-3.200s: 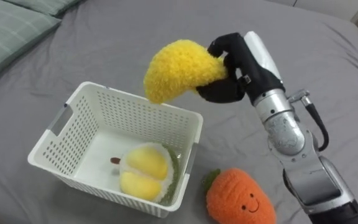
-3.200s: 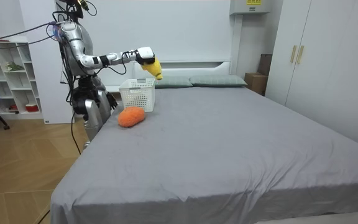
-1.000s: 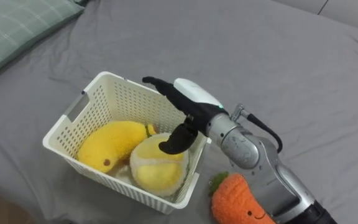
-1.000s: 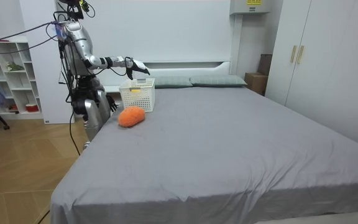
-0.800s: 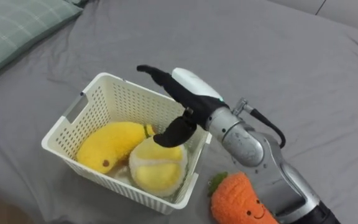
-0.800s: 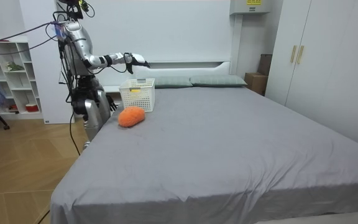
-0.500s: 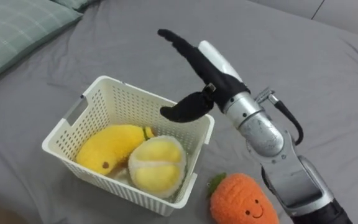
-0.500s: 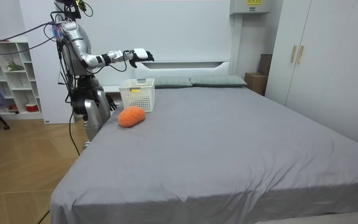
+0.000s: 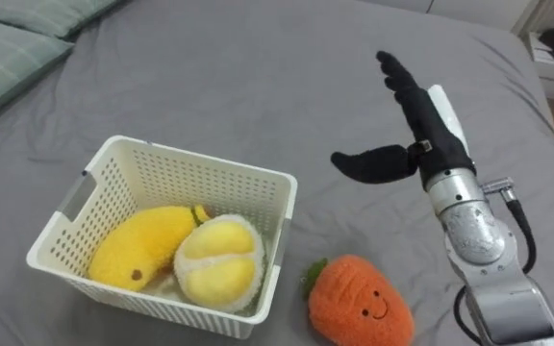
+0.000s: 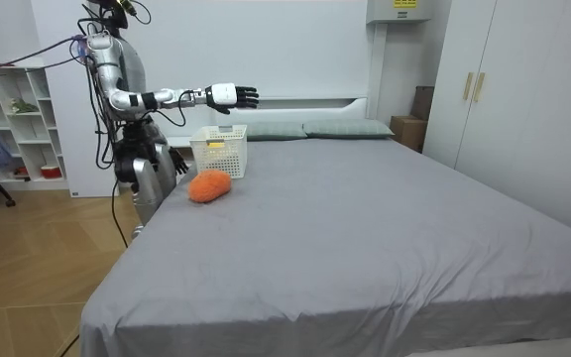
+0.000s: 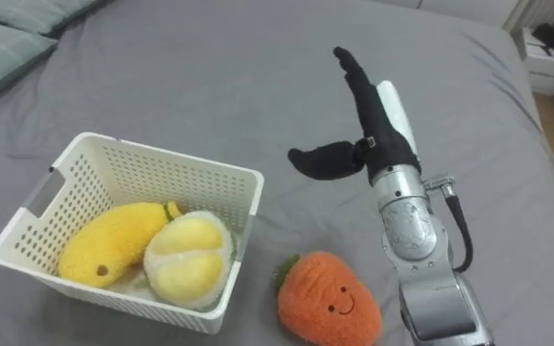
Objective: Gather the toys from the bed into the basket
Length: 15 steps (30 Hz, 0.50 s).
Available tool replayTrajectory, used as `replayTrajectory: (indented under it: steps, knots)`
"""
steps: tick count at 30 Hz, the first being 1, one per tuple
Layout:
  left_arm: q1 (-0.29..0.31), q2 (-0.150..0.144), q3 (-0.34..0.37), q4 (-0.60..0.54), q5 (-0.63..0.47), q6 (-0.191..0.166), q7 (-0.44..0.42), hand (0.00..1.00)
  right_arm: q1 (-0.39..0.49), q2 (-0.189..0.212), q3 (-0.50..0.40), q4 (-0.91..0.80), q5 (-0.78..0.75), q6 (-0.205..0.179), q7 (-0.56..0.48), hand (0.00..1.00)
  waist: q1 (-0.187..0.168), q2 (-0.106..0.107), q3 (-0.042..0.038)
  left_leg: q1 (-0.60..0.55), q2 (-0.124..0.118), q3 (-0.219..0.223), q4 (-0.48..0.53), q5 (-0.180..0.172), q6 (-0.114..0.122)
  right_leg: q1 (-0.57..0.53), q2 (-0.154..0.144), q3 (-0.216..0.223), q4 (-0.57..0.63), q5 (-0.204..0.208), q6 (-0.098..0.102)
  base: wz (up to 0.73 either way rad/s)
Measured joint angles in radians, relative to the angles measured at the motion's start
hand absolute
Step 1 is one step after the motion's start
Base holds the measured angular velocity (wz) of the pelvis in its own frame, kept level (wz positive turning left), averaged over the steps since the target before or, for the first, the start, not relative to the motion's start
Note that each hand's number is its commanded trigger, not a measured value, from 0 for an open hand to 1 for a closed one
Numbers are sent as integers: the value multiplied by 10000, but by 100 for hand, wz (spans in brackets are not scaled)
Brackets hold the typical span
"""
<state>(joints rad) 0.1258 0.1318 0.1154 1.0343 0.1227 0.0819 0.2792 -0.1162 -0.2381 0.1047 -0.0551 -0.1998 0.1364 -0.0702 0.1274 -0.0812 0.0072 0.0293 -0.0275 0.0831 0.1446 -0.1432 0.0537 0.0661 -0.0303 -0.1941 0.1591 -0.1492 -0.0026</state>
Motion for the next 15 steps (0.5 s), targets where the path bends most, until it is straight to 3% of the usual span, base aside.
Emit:
replayTrajectory:
  steps: [4, 9, 15]
  knots:
    - [101, 10, 13, 0, -7, 0, 19, 0, 366, -11, -195, 398, -22, -108, -76, 0, -161, -38, -48, 70, -1, 29, -1, -1, 3, 18, -7, 21, -15, 0, 0, -1]
    - [292, -2, -9, -37, -119, 0, 21, 0, 1025, -10, -203, 442, 187, -106, 14, 0, -416, 184, -112, 83, 19, 213, -2, -42, 47, -10, -24, 67, 1, 3, 5, -7]
    - [435, -8, -46, -33, -133, 0, -33, 0, 1230, -1, -255, 1190, 142, -282, 99, 0, -689, 269, -94, 165, 19, 241, -12, -46, 49, 44, -17, 151, 28, 4, 7, -1]
